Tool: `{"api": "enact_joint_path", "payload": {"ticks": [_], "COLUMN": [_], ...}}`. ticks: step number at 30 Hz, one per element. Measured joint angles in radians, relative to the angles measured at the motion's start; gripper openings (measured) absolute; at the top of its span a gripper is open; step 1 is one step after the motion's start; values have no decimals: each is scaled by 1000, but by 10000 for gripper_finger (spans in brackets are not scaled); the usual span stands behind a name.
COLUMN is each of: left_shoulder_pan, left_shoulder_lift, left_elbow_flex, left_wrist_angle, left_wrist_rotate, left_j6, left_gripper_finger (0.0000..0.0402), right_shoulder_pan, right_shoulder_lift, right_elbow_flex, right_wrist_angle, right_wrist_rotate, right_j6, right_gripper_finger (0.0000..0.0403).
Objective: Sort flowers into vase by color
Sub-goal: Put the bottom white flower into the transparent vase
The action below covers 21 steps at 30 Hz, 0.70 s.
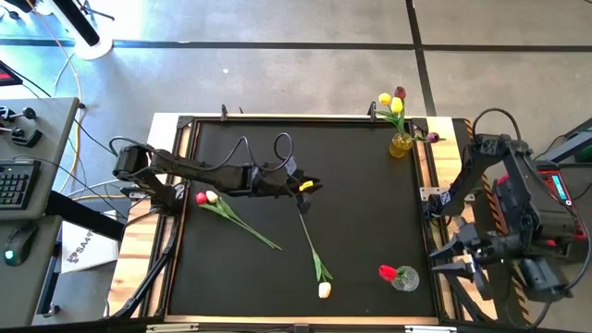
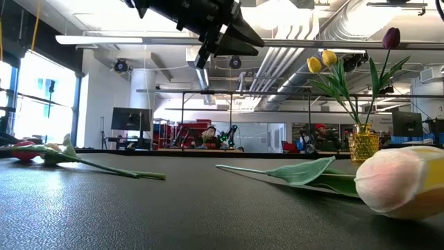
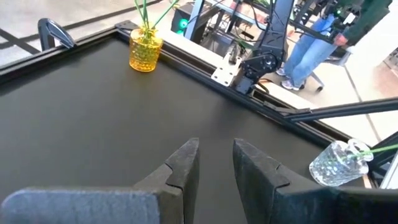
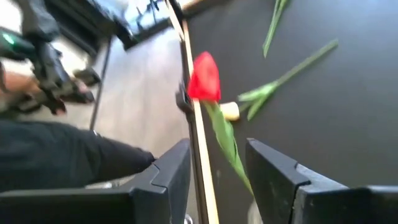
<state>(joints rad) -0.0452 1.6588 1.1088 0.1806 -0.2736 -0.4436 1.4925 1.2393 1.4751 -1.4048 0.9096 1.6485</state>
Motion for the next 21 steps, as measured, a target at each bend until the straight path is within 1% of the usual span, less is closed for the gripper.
{"api": "enact_joint_path", "payload": {"ticks": [3,6,8,10,12,17,21], "left_shoulder_pan": [0,0,7,19,34,75,98], "left_shoulder_lift": [0,0,0,0,0,0,0], "left_elbow_flex": [0,0,0,0,0,0,0], "left_wrist_angle": [0,1,5,4,3,2,-3], "left_wrist_rotate": [1,9,49,122,199,392,514], "left_j6": [-15,-31,-22,2,26,88,163], "left_gripper_finger": [85,85,85,85,85,85,85], "right_shoulder_pan": [0,-13,-36,-73,-121,-263,-377], "right_shoulder_lift": [-16,-30,-33,-32,-32,-30,-29], "right_elbow_flex": [9,10,10,10,10,10,10], "right_wrist_angle": [-5,-28,-35,-39,-42,-26,41], "right_wrist_rotate": [98,293,426,500,512,501,500], "right_j6": [-10,-12,-12,-16,-19,-17,-24], "right_gripper_finger": [141,141,141,141,141,141,141]}}
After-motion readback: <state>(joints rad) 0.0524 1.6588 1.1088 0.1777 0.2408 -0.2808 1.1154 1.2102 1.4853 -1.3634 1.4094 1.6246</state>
